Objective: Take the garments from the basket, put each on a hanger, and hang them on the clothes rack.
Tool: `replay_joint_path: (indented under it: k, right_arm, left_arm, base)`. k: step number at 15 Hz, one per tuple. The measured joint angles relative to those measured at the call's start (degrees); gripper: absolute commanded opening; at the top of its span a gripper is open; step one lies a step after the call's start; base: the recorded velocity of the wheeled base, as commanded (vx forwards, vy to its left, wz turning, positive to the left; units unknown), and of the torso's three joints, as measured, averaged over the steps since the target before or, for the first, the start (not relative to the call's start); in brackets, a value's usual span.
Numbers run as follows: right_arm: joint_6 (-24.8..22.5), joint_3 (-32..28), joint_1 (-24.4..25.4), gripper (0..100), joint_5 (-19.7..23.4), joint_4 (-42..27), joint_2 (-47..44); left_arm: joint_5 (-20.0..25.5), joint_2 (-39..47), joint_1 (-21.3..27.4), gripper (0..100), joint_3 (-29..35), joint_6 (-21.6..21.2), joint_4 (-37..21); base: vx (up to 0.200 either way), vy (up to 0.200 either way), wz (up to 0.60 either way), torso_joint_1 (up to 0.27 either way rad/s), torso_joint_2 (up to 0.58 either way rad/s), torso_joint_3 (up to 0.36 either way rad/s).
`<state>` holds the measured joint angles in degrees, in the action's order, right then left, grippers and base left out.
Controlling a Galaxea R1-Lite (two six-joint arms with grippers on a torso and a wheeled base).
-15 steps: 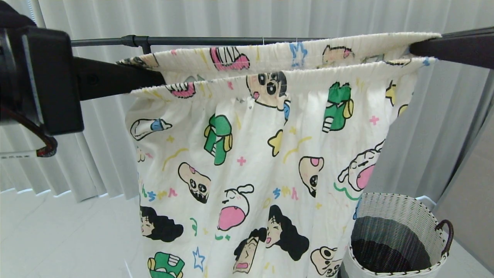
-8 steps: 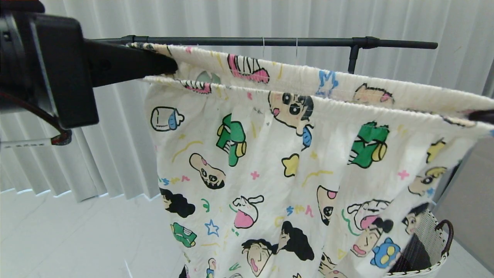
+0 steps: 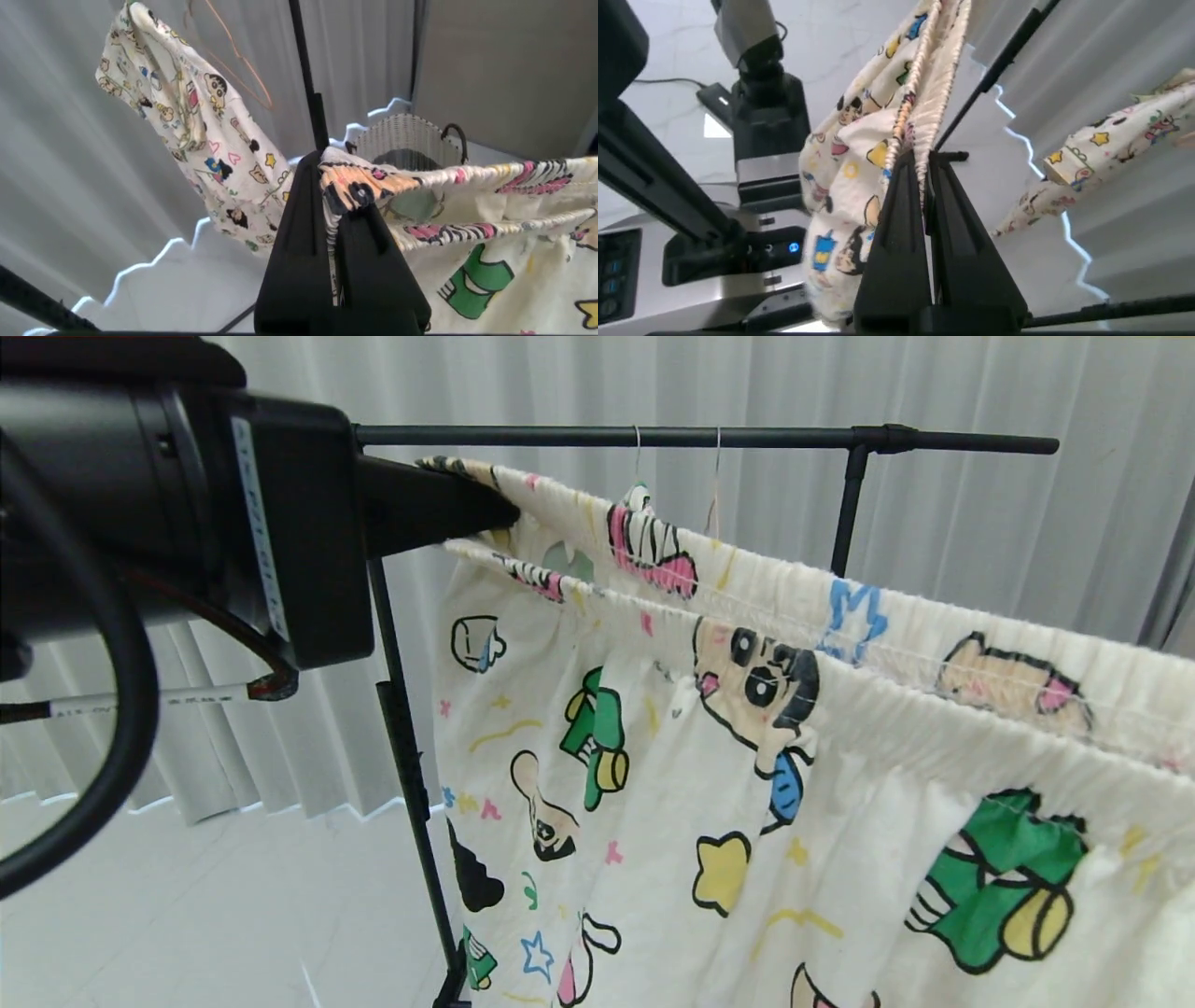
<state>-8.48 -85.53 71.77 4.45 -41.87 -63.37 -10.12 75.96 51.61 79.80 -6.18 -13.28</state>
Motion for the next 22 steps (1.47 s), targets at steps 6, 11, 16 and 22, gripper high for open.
replay_joint_path:
  k: [6, 11, 16, 22]
  right_arm:
    - [-0.07, 0.17, -5.49, 0, -9.40, 0.22, 0.02]
    - [-0.13, 0.28, -13.53, 0, -11.18, 14.20, -3.74]
    - [-0.38, 5.21, -13.82, 0, -10.91, 40.20, -10.34]
    - [-0.54, 7.53, -12.56, 0, -10.83, 43.13, -14.60]
  left_arm:
    - [-0.37, -2.34, 2.93, 0, -3.21, 9.24, -1.94]
    - [-0.41, -7.57, 7.97, 0, -7.31, 14.32, -10.80]
    - [-0.37, -10.72, 15.56, 0, -9.35, 18.30, -11.33]
    - [-2.57, -11.06, 25.81, 0, -9.08, 18.82, -11.30]
  base:
    - [0.000, 0.000, 0.00, 0.000, 0.00, 0.000]
    - [0.000, 0.000, 0.00, 0.000, 0.00, 0.000]
    - [0.000, 0.000, 0.00, 0.000, 0.00, 0.000]
    - [0.000, 0.000, 0.00, 0.000, 0.00, 0.000]
